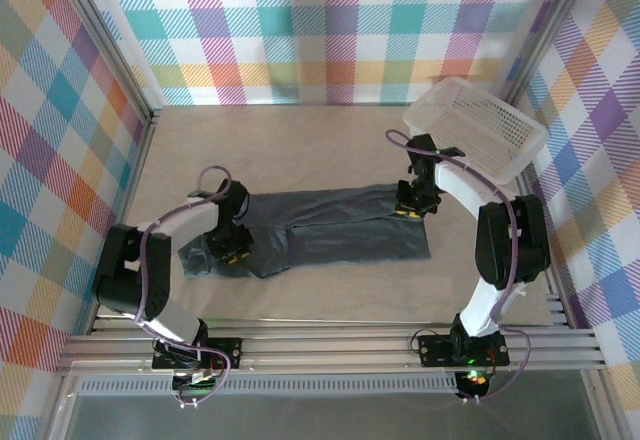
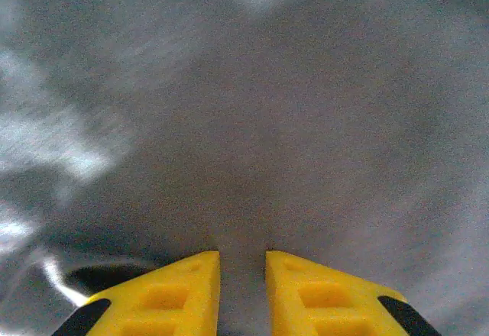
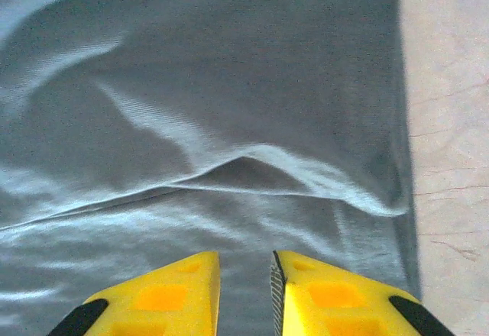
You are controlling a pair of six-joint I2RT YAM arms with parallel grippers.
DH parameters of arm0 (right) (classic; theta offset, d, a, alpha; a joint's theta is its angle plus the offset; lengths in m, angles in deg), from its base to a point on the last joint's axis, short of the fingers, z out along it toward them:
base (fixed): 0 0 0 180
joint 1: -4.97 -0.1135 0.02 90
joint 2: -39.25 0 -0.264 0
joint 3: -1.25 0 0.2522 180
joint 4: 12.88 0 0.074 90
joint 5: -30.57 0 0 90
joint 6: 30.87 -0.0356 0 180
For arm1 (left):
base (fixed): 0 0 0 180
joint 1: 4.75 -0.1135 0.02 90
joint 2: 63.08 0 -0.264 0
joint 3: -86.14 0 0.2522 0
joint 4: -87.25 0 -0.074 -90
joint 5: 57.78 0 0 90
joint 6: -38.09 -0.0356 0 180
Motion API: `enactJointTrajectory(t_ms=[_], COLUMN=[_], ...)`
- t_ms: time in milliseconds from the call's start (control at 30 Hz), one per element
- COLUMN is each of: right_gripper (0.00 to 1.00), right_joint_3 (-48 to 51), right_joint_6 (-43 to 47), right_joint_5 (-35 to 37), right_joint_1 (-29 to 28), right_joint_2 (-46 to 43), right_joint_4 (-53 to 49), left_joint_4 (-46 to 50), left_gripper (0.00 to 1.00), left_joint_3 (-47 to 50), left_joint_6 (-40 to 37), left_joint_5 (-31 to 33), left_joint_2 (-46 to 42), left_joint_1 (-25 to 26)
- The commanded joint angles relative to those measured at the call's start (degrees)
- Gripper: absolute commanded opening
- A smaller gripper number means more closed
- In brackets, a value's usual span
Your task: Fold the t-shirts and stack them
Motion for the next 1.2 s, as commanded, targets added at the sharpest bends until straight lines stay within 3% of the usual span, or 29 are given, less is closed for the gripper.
enactJointTrajectory(t_ms=[0, 133, 267, 467, 633, 867, 1000, 1167], right_gripper=[0.29, 0.34, 0.34, 0.35, 0.35, 0.38, 0.39, 0.40], right_joint_3=[3.5, 7.6, 10.9, 10.4, 9.6, 11.4, 12.1, 11.3], right_joint_6=[2.5, -1.2, -8.9, -11.0, -9.4, -10.1, -12.0, -11.0], right_joint_5=[-12.6, -28.4, -36.6, -36.3, -36.1, -41.3, -41.0, -40.5], right_joint_1=[-0.4, -0.4, -0.4, -0.7, -0.8, -4.8, -6.4, -6.7], right_joint_2=[-7.6, -11.6, -12.1, -11.8, -11.7, -12.7, -12.1, -12.5], right_joint_4=[9.6, 20.8, 30.4, 30.9, 29.7, 36.5, 37.6, 35.6], left_joint_4=[5.4, 8.6, 11.2, 15.2, 20.5, 11.5, -0.4, -5.0], left_gripper=[0.22, 0.21, 0.18, 0.11, 0.27, 0.33, 0.34, 0.35], left_joint_3=[3.6, 7.4, 9.5, 10.1, 2.8, -4.6, -5.3, -2.9], left_joint_6=[0.9, 4.3, 9.2, 17.3, 20.5, 9.7, 1.3, -2.9], left_joint_5=[2.2, 1.2, -0.6, -7.2, -1.3, -0.2, 2.8, 2.6], left_joint_2=[-6.4, -11.6, -15.4, -15.0, -19.5, -10.4, -6.4, -4.9], left_joint_1=[0.4, 0.5, 1.4, 1.6, 0.0, -18.4, -21.3, -22.0])
